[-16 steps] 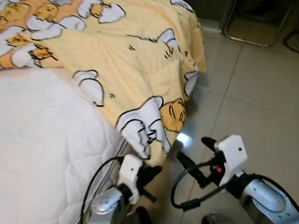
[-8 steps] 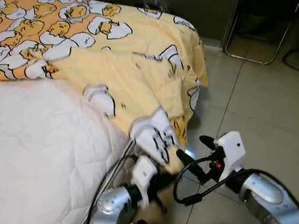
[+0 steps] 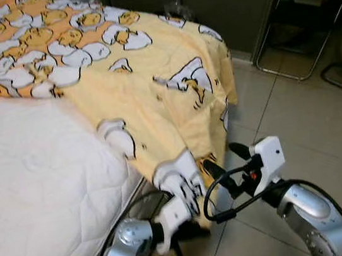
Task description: Clean up the room
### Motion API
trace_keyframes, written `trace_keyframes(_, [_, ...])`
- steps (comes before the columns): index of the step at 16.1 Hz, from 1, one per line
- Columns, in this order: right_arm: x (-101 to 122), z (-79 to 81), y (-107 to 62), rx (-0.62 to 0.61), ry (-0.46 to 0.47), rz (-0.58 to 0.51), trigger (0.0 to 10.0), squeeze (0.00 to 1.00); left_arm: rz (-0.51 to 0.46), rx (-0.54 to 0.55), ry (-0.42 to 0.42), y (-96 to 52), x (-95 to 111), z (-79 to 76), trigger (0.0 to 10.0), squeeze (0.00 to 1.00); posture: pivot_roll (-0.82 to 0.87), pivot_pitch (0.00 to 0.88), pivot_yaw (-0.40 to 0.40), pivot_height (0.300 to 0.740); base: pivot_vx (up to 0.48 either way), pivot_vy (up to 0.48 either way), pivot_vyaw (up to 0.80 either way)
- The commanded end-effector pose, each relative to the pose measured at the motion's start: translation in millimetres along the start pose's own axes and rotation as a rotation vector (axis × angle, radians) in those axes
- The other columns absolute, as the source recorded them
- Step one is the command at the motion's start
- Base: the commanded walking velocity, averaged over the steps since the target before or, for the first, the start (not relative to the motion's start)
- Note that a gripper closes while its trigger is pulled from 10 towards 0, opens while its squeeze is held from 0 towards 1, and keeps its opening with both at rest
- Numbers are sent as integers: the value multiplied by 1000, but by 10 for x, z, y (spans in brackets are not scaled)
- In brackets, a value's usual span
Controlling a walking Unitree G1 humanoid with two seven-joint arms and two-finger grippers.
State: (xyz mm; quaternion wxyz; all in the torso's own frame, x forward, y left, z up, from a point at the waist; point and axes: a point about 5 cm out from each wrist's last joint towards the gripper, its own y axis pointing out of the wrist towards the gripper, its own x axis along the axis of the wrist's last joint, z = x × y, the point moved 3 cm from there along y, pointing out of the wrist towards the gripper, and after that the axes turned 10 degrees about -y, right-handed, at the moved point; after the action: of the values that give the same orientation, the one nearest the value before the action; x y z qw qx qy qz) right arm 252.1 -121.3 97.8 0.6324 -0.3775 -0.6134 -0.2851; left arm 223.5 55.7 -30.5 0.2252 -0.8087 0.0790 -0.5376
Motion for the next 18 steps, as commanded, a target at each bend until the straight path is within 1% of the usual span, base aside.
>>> trace_keyframes(1, [69, -33, -12, 3, 0, -16, 10000, 0, 36, -64, 31, 42, -32, -78, 0, 0, -206, 75, 48, 740, 0, 0, 0])
trace_keyframes(2, [68, -32, -11, 6, 2, -15, 10000, 0, 23, -86, 31, 88, 0, -113, 0, 0, -207, 74, 47, 740, 0, 0, 0])
trace_keyframes(4, [59, -15, -10, 13, 8, -13, 10000, 0, 5, -120, 14, 118, 41, -145, 0, 0, -208, 73, 46, 740, 0, 0, 0])
trace_keyframes(5, [47, 3, -10, 23, 12, -9, 10000, 0, 53, -178, 27, 97, -30, -196, 0, 0, -208, 73, 46, 740, 0, 0, 0])
trace_keyframes(6, [34, 16, -10, 32, 14, -5, 10000, 0, 144, -264, 39, 35, -161, -262, 0, 0, -206, 74, 46, 740, 0, 0, 0])
trace_keyframes(7, [26, 18, -9, 36, 15, -2, 10000, 0, 195, -326, 39, -17, -229, -302, 0, 0, -204, 75, 46, 740, 0, 0, 0])
trace_keyframes(8, [22, 19, -6, 40, 17, 0, 10000, 0, 222, -340, 70, -46, -239, -294, 0, 0, -203, 74, 46, 740, 0, 0, 0])
trace_keyframes(9, [19, 22, -4, 41, 16, 1, 10000, 0, 223, -339, 81, -47, -228, -285, 0, 0, -203, 73, 46, 740, 0, 0, 0])
trace_keyframes(10, [12, 29, 0, 44, 17, 2, 10000, 0, 201, -327, 83, -31, -175, -264, 0, 0, -203, 71, 46, 740, 0, 0, 0])
trace_keyframes(11, [7, 36, 8, 46, 19, 3, 10000, 0, 158, -296, 73, -9, -114, -233, 0, 0, -203, 68, 47, 740, 0, 0, 0])
trace_keyframes(12, [2, 45, 13, 49, 21, 4, 10000, 0, 140, -292, 60, 5, -83, -224, 0, 0, -204, 65, 46, 740, 0, 0, 0])
trace_keyframes(13, [-61, 95, 11, 70, 32, 26, 10000, 0, 94, -275, 28, 52, 5, -201, 0, 0, -203, 62, 45, 740, 0, 0, 0])
trace_keyframes(14, [-126, 125, -12, 88, 31, 49, 10000, 0, 67, -259, 11, 68, 46, -185, 0, 0, -203, 62, 45, 740, 0, 0, 0])
trace_keyframes(16, [-344, 199, -114, 142, 23, 131, 10000, 0, 46, -230, -19, 69, 67, -145, 0, 0, -203, 58, 43, 740, 0, 0, 0])
trace_keyframes(18, [-512, 253, -208, 178, 26, 194, 10000, 0, 46, -242, -21, 78, 69, -159, 0, 0, -202, 57, 40, 740, 0, 0, 0])
